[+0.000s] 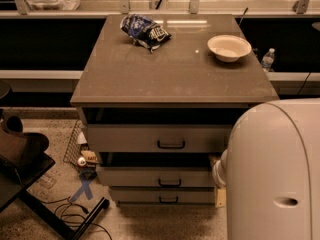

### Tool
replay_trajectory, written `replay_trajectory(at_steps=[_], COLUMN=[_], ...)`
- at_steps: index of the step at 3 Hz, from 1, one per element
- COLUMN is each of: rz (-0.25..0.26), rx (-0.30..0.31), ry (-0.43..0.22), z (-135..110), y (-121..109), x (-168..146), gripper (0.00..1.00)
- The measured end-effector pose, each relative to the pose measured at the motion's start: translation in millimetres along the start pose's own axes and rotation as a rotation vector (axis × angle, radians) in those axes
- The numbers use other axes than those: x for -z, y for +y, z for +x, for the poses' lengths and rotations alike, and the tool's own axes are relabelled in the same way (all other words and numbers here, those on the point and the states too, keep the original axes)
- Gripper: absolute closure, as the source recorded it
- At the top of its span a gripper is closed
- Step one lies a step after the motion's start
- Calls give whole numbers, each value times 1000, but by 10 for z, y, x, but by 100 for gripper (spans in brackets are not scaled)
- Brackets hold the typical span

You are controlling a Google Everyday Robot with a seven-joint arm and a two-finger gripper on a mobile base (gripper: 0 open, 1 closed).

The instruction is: Open middle drawer

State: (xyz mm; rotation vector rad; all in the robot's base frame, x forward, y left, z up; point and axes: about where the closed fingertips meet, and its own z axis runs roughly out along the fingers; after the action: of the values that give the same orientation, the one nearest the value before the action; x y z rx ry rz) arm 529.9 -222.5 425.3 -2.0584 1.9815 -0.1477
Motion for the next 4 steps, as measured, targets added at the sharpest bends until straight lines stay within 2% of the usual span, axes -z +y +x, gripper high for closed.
replay_trajectory(at_steps=[2,3,4], rz=[-19,-60,-97], rx=[7,5,-26], ry=[-8,-8,-4], z=[-25,-44,2], y=[70,303,579], x=[-41,-83,-86], gripper=[0,18,41])
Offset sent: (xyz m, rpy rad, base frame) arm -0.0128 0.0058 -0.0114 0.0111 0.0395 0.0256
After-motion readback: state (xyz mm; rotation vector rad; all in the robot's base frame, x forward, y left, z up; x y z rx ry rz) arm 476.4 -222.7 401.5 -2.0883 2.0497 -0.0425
